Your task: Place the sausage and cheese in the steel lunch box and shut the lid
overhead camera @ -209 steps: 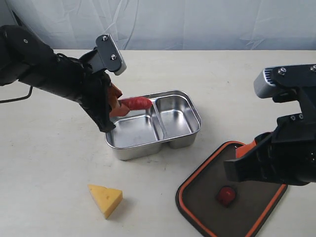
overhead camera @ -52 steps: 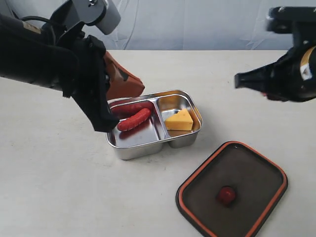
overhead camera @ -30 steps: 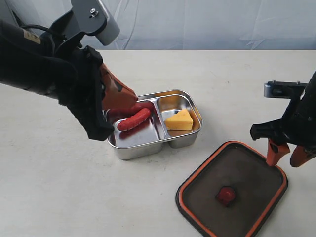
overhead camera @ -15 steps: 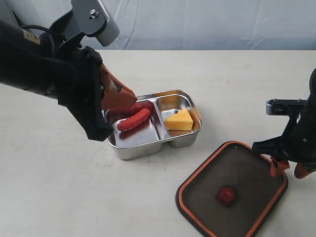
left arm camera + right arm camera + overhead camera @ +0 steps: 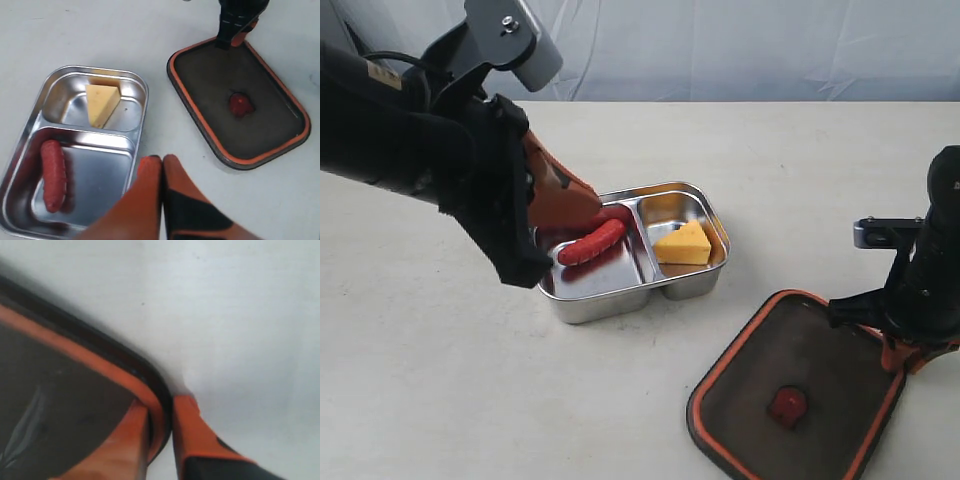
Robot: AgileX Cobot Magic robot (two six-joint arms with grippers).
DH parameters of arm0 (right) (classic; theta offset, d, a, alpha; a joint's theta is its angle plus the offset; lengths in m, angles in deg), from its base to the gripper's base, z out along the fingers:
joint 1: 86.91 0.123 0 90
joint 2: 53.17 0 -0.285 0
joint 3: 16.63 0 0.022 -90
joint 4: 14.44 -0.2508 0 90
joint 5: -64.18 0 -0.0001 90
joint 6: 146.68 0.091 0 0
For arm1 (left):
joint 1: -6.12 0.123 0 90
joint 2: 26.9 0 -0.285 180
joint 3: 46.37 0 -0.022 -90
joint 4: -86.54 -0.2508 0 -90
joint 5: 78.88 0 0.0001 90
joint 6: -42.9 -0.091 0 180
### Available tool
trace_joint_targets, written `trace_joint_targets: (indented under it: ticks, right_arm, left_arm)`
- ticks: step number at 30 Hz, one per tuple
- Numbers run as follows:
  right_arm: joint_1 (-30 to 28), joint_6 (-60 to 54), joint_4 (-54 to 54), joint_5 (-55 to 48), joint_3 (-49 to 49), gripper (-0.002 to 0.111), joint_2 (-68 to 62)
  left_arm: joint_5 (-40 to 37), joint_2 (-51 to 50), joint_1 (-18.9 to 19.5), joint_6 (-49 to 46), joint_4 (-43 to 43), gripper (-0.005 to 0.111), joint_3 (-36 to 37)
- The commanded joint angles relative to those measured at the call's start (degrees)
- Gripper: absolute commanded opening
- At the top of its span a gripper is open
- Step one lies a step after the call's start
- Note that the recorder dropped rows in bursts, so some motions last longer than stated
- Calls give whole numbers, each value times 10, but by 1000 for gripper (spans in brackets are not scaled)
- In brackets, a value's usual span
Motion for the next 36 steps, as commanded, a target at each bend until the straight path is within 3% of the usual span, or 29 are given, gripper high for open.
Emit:
trace_joint_targets:
  ticks: [1,4,9,14,20,24,28,36]
  right_arm:
    - [-2,0,10,11,-7,0,-16]
    - [-2,0,10,11,-7,0,-15]
    - [-2,0,10,12,-7,0,18]
    - [-2,-6,10,19,-7,0,81]
    - [-2,-17,9,34,-7,0,151]
    - [-1,-42,-11,48,-7,0,206]
    - [-1,-147,-132,59,-5,0,255]
    - [-1,-228,-209,50,-5,0,264]
  left_arm:
    - [-21,4,-2,49,59,0,1]
    - [-38,4,-2,81,68,4,1]
    - [-64,4,6,117,74,23,1]
    - [-94,4,56,121,111,42,1]
    - [-130,1,122,104,160,44,1]
    - [-224,-31,162,39,263,44,1]
    - [-299,-106,165,-17,340,44,1]
    - [-299,-209,165,-79,384,44,1]
